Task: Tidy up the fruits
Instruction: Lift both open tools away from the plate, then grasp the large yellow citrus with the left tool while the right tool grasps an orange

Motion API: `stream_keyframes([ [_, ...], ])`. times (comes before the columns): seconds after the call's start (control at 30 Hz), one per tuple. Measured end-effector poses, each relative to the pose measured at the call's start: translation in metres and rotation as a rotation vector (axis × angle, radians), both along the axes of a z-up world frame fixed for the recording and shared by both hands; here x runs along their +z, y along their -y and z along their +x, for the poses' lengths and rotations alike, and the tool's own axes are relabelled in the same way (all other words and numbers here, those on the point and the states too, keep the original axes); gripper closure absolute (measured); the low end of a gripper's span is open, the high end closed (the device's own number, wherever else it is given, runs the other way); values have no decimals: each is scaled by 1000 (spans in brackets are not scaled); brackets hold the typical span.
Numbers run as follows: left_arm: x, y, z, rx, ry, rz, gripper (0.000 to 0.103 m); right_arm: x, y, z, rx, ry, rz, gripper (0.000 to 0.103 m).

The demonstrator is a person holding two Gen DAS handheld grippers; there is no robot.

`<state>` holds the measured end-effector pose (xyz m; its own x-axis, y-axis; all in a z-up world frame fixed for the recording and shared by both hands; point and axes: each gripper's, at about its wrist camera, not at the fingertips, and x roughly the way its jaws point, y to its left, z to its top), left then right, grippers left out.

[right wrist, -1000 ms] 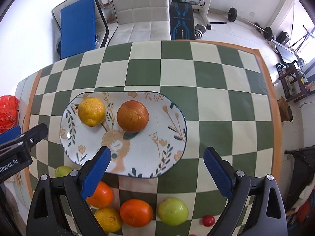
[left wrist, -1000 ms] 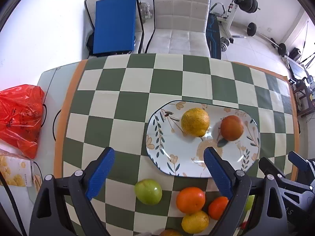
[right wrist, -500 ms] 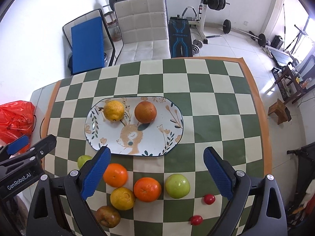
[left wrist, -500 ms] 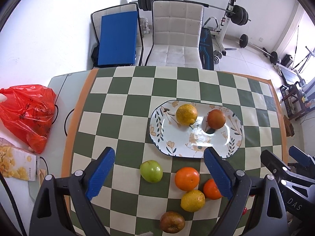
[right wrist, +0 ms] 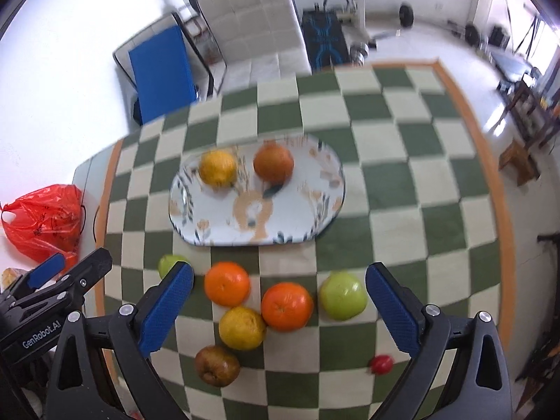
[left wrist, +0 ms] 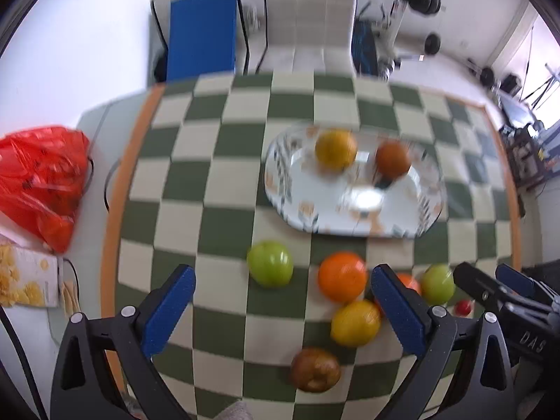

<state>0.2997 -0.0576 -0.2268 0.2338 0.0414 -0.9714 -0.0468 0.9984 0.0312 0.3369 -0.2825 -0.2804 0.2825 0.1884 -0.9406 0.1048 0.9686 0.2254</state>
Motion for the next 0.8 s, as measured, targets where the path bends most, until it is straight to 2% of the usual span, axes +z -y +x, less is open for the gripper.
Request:
stream_keyframes([
  [0.1, -37, 0, -9, 8, -98, 9, 0, -49, 5, -2, -15, -123, 68, 2],
  [0.17, -56, 0, -14, 13, -141, 59, 0, -77, 9, -5, -38, -185, 117, 3],
  [0.3, -75, -7, -20, 40, -175, 112, 0, -120, 9, -11, -82, -267, 200, 18],
  [0.33, -79, -8, -21, 44, -184, 113, 0, -125, 6, -11, -81, -264, 225, 19],
  [0.37, -83, -9, -22, 47, -195, 117, 0, -127, 1, -9, -74, -264, 229, 25],
  [0.57, -88, -12, -22, 52, -213, 112, 0, -134, -24, 0, -39, -267, 83, 26],
  [0.73, -88, -5, -21, 24, -214, 96, 0, -144, -46, 7, 88, -286, -22, 33],
  [0.8, -88, -2, -21, 8, -221, 85, 0, -144, -57, 7, 132, -264, -88, 40],
])
